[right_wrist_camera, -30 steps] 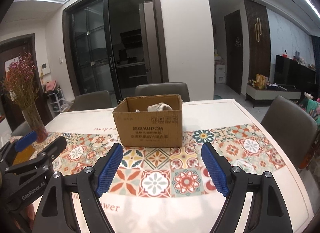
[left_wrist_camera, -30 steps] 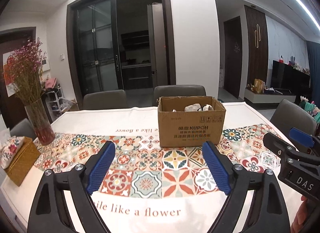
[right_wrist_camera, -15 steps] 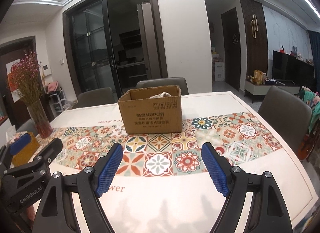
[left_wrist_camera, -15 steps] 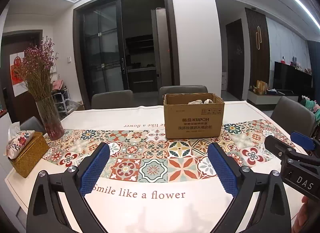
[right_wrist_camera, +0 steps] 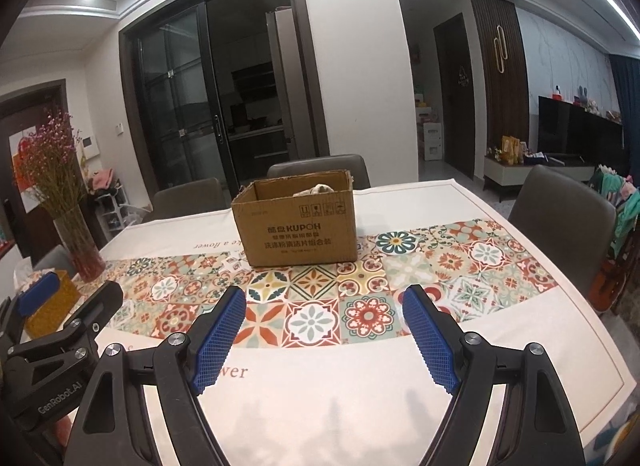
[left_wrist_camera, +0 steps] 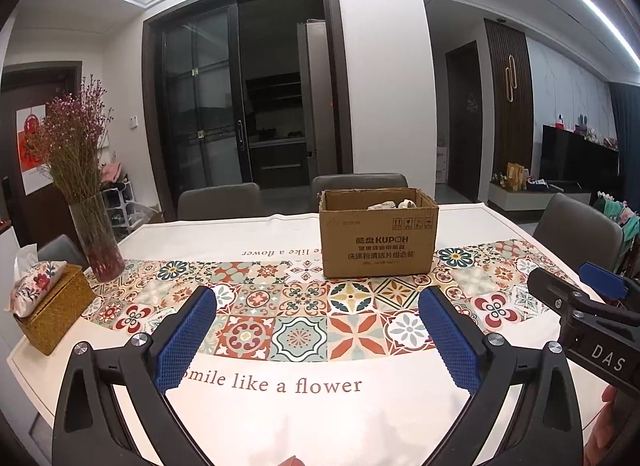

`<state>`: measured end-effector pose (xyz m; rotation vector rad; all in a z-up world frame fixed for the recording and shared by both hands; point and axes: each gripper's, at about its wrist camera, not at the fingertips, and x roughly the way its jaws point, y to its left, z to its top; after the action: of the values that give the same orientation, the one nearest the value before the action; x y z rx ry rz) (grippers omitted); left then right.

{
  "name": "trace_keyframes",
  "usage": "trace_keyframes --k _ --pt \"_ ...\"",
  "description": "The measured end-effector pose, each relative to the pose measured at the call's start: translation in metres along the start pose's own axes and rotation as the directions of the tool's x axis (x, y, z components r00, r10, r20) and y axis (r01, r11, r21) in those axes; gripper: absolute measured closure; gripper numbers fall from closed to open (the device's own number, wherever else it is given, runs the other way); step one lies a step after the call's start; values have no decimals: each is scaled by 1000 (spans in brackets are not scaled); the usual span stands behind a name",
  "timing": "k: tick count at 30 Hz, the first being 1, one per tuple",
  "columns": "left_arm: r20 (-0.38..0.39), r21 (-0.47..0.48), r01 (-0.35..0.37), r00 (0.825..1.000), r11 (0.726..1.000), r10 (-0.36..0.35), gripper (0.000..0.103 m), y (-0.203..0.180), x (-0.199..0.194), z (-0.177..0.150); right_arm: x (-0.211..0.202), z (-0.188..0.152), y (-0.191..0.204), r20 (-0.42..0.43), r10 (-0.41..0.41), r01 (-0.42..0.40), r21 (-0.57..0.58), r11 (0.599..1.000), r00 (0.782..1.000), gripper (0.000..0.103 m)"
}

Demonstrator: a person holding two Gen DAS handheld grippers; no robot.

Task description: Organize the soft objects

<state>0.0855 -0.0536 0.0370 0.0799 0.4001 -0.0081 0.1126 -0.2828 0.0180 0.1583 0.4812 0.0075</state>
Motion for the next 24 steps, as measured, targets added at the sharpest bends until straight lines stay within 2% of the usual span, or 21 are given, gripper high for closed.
trace_keyframes --k 24 --pt "10 -9 -28 1000 1000 28 0 0 0 -4 -1 -1 3 -2 -1 1 -18 1000 1000 22"
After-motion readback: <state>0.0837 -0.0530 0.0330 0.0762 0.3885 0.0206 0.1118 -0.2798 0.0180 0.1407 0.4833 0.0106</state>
